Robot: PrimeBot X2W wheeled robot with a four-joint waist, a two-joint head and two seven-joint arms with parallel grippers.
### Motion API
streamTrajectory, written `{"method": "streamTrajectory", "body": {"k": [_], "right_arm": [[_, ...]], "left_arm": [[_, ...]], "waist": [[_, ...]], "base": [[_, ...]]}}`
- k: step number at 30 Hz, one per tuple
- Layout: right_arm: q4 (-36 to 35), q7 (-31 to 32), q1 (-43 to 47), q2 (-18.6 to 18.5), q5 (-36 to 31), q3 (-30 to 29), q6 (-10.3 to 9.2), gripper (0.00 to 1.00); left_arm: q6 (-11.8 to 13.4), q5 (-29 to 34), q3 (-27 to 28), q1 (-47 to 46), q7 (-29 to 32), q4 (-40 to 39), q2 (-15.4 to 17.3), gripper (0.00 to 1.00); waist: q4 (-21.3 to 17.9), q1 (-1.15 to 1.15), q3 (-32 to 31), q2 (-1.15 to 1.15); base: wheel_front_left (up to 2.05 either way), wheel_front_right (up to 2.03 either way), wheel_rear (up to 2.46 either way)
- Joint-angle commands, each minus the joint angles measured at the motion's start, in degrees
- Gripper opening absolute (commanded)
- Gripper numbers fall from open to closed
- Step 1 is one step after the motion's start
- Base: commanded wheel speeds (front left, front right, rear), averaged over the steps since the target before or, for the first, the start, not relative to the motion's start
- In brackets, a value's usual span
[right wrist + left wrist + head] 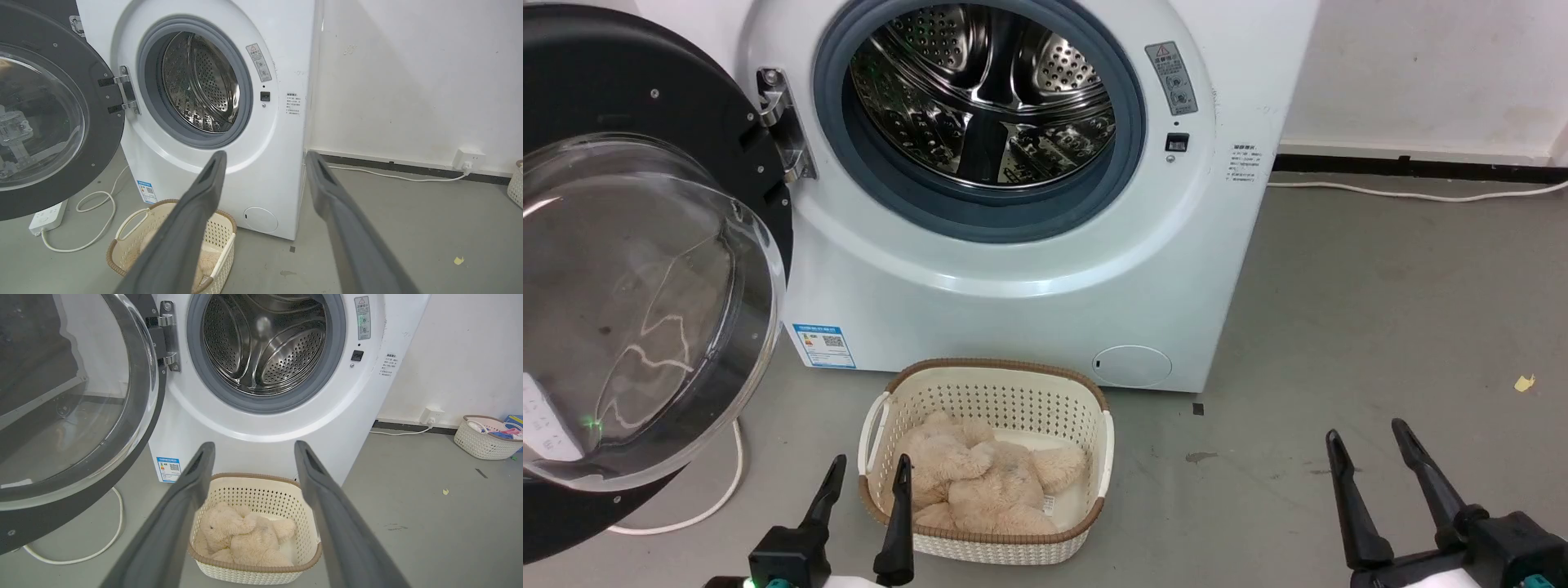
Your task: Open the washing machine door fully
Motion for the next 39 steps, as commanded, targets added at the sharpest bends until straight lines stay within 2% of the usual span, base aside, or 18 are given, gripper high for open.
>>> {"method": "streamTrajectory", "body": {"k": [1,23,24,39], "right_arm": [[0.2,-0.4,0.5,0.2,0.2,0.0,-0.04,1.0],[1.0,-0.7,0.0,0.2,0.7,0.7,-0.04,1.0],[0.7,-0.5,0.0,0.0,0.2,0.6,0.01,0.0],[0.9,0.8,-0.6,0.0,-0.3,0.7,0.01,0.0]], "left_arm": [[0.0,0.6,-0.3,-0.3,-0.3,-0.3,0.2,1.0],[1.7,0.9,-1.1,-0.4,1.0,-1.1,0.7,1.0],[1.5,0.9,-1.0,0.0,0.9,-0.9,0.5,0.0],[0.5,2.6,0.5,-0.3,2.0,-1.2,-0.5,0.0]], "waist": [[0.0,0.0,0.0,0.0],[-0.2,0.0,-0.1,0.0],[-0.3,0.0,-0.1,0.0],[-0.3,0.0,0.0,0.0]], "base": [[0.0,0.0,0.0],[0.0,0.0,0.0],[0.0,0.0,0.0],[0.0,0.0,0.0]]}}
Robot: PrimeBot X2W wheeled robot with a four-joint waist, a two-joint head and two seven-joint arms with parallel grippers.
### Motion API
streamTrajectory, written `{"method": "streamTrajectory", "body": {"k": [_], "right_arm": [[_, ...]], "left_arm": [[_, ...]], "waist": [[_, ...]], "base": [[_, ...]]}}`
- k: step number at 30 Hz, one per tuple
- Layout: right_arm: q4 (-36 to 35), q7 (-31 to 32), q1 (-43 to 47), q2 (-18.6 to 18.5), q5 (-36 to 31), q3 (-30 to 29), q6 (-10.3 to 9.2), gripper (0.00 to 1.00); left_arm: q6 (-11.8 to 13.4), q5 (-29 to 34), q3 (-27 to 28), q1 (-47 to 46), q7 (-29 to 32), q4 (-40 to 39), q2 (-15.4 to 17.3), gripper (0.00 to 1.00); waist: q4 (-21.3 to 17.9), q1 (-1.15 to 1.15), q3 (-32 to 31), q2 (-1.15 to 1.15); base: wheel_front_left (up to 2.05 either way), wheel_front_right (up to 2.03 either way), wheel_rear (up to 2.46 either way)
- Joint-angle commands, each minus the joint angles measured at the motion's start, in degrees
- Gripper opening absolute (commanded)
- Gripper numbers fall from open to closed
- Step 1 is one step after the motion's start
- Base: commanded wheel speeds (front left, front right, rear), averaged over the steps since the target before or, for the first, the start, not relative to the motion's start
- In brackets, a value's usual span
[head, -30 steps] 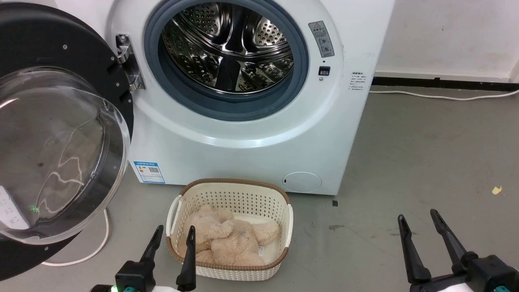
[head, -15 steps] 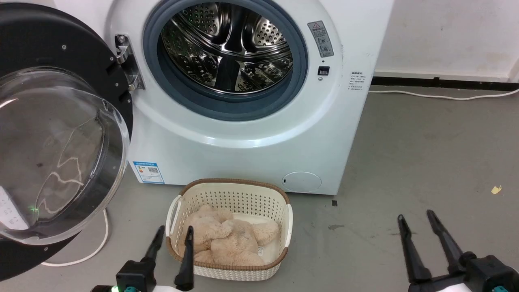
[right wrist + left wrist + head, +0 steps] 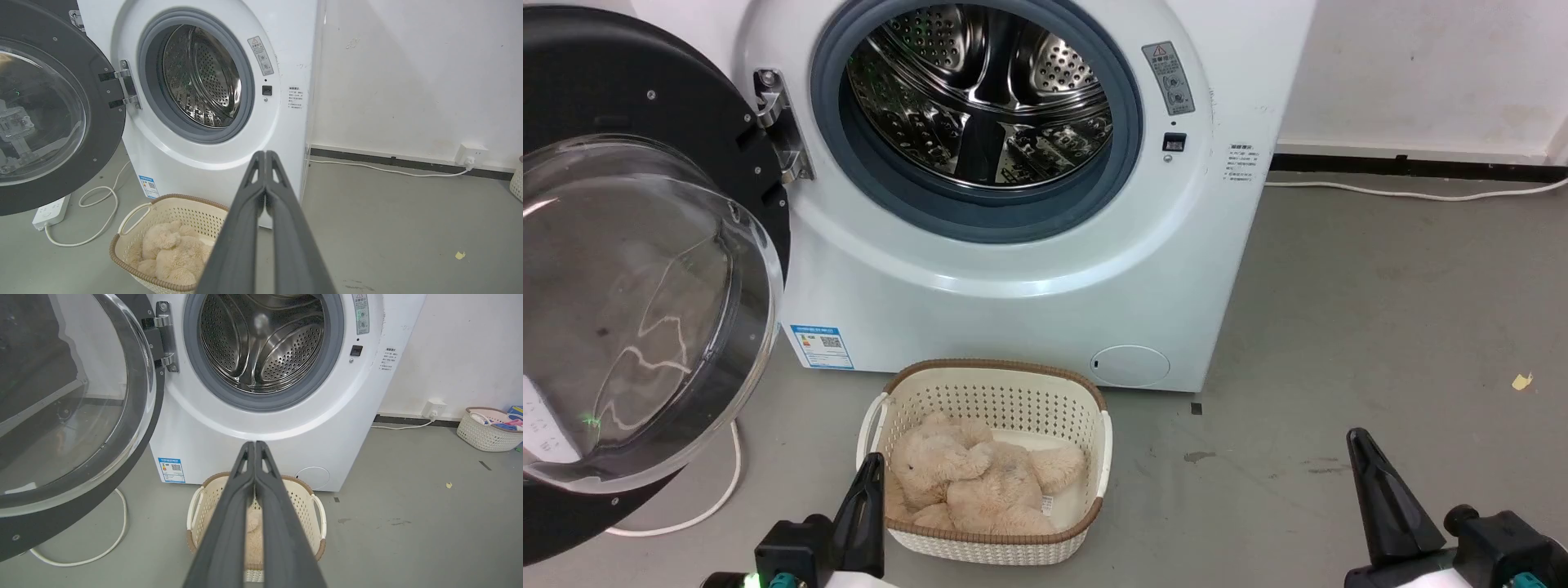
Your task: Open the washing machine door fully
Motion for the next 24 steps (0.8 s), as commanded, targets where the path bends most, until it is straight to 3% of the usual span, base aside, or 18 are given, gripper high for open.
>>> {"method": "streamTrajectory", "body": {"k": [1,24], "right_arm": [[0.2,0.5,-0.6,0.0,-0.3,0.0,-0.01,0.0],[0.6,2.8,-1.8,0.1,-1.2,0.2,-0.02,0.0]], "left_arm": [[-0.5,0.7,0.6,-0.3,0.3,-0.3,-0.4,0.0],[-2.4,3.9,3.5,-0.9,2.5,-0.9,-2.1,0.0]], "waist": [[0.0,0.0,0.0,0.0],[-0.1,0.0,0.1,0.0]], "base": [[0.0,0.0,0.0],[0.0,0.0,0.0]]}}
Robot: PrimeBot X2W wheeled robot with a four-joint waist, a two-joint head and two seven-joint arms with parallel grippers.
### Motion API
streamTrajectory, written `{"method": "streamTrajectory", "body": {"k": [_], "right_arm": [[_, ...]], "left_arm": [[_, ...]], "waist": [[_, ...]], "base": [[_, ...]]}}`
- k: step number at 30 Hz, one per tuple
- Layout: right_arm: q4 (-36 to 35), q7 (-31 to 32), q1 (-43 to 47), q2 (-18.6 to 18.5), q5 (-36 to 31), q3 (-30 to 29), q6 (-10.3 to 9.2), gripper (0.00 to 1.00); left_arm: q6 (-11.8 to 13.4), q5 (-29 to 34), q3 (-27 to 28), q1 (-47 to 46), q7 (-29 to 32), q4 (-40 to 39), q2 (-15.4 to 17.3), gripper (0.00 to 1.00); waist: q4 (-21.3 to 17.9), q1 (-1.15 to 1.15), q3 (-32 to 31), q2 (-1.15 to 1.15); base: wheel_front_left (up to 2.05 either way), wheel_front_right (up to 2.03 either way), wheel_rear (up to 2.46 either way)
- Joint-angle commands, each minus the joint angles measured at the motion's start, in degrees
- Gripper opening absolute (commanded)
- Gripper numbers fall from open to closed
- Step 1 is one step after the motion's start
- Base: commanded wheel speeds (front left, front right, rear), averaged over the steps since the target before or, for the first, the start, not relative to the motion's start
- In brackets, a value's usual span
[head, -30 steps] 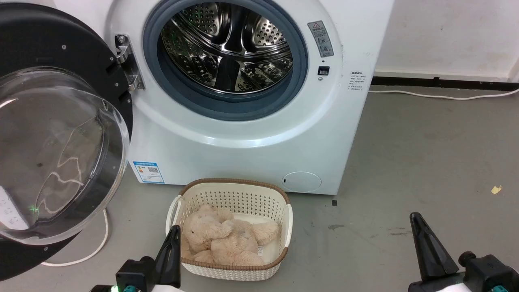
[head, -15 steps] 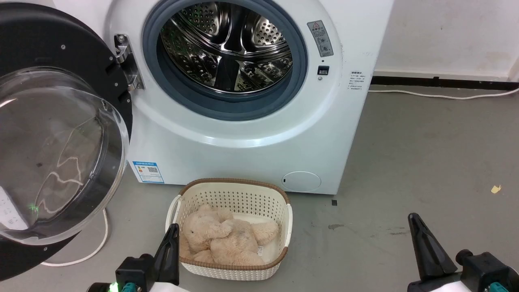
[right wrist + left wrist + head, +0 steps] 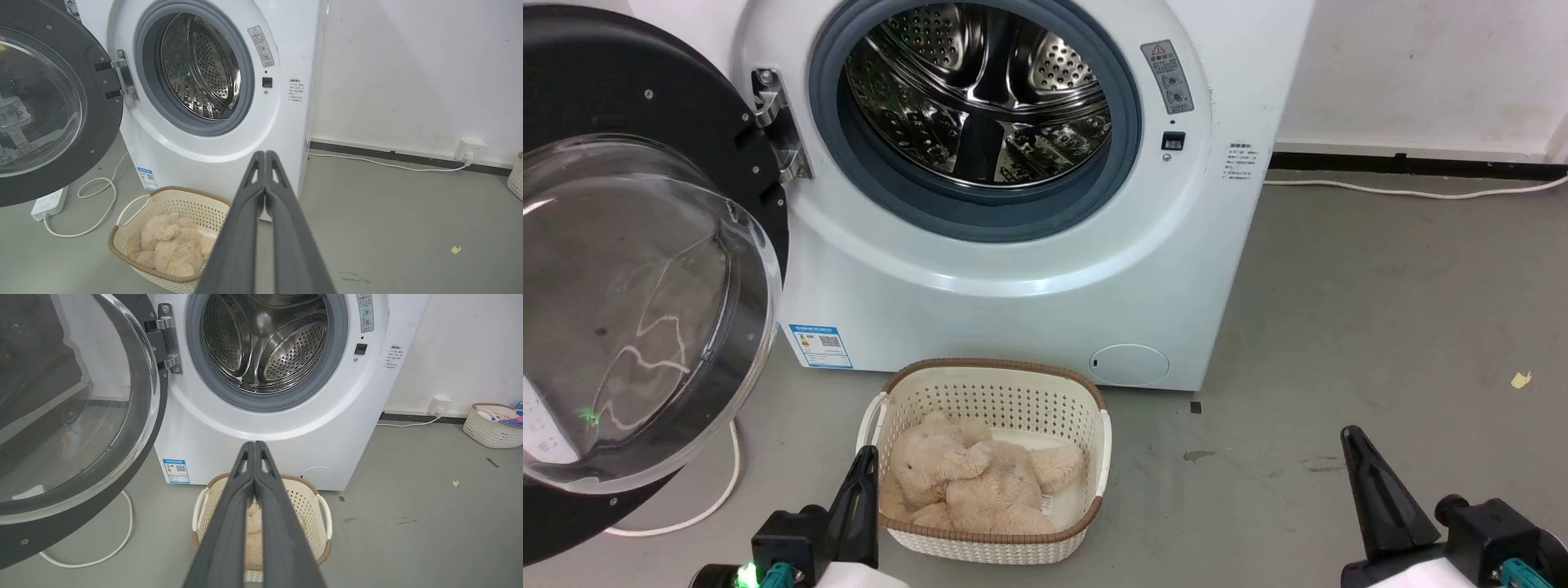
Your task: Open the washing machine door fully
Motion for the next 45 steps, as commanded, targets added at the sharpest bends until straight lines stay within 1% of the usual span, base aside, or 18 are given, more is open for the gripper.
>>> {"method": "streamTrajectory", "body": {"k": [1,45], "right_arm": [[0.3,0.5,-1.0,0.1,-0.5,0.1,-0.02,0.0],[1.0,4.9,-3.2,0.2,-2.1,0.4,-0.03,0.0]], "left_arm": [[-0.5,0.9,0.6,-0.9,0.5,-0.3,-0.4,0.0],[-4.1,6.8,6.1,-2.0,4.6,-1.5,-3.5,0.0]], "waist": [[0.0,0.0,0.0,0.0],[-0.2,0.0,0.2,0.0]], "base": [[0.0,0.0,0.0],[0.0,0.0,0.0]]}}
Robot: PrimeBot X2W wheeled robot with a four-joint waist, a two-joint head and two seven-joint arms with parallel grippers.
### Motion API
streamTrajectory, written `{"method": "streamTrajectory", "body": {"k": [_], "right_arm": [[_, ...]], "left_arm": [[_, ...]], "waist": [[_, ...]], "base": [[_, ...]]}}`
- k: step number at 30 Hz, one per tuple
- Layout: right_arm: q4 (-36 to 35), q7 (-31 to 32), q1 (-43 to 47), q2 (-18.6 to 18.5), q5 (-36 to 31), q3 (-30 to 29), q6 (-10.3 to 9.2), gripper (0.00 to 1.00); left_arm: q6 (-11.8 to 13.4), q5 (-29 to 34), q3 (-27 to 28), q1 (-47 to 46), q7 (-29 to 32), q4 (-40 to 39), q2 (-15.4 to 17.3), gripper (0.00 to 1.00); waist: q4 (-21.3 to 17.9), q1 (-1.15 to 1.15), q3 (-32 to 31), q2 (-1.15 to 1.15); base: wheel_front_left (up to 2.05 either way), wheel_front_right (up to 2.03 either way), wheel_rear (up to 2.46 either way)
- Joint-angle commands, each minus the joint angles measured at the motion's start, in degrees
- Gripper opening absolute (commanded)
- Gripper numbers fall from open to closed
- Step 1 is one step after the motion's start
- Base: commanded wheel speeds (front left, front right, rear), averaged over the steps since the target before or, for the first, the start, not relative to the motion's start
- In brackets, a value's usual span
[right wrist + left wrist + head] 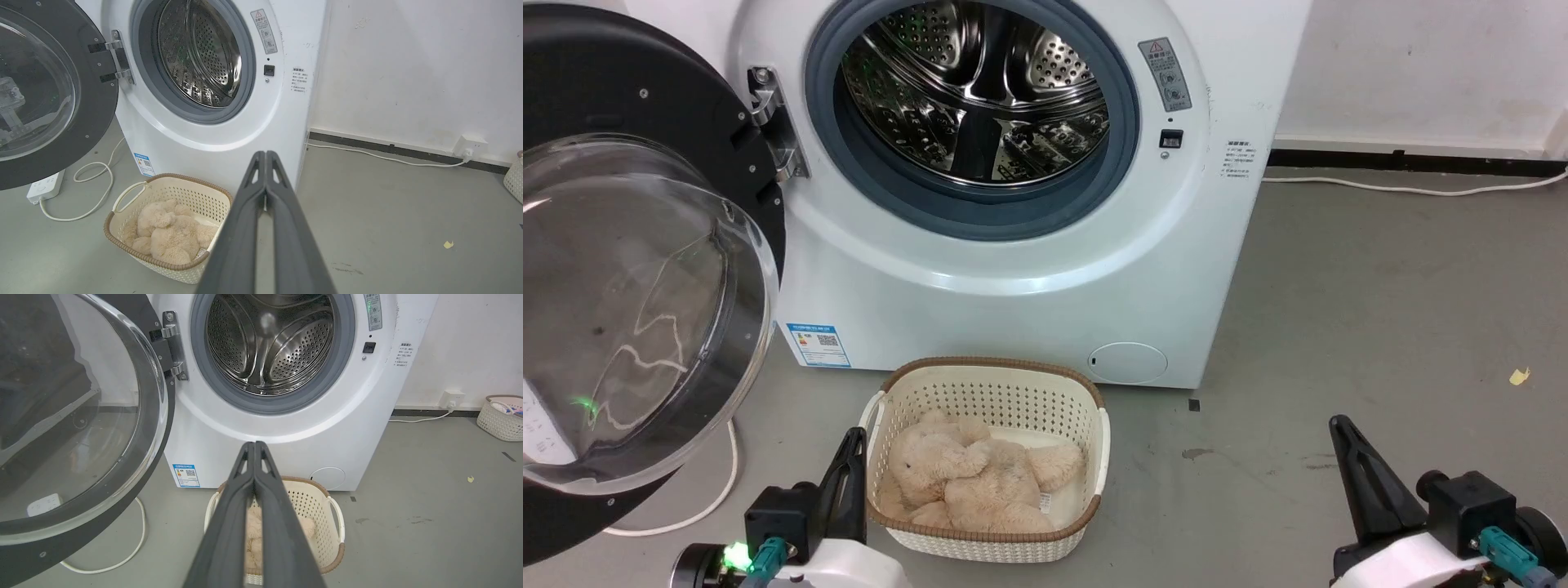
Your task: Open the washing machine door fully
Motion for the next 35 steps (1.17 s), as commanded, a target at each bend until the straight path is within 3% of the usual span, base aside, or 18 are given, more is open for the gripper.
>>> {"method": "streamTrajectory", "body": {"k": [1,35], "right_arm": [[0.2,0.5,-0.7,0.2,-0.4,0.1,-0.03,0.0],[0.7,4.0,-2.5,0.2,-1.7,0.3,-0.05,0.0]], "left_arm": [[-0.4,0.7,0.6,-0.9,0.3,-0.3,-0.3,0.0],[-3.2,5.4,4.9,-1.8,3.6,-1.2,-2.7,0.0]], "waist": [[0.0,0.0,0.0,0.0],[-0.2,0.0,0.2,0.0]], "base": [[0.0,0.0,0.0],[0.0,0.0,0.0]]}}
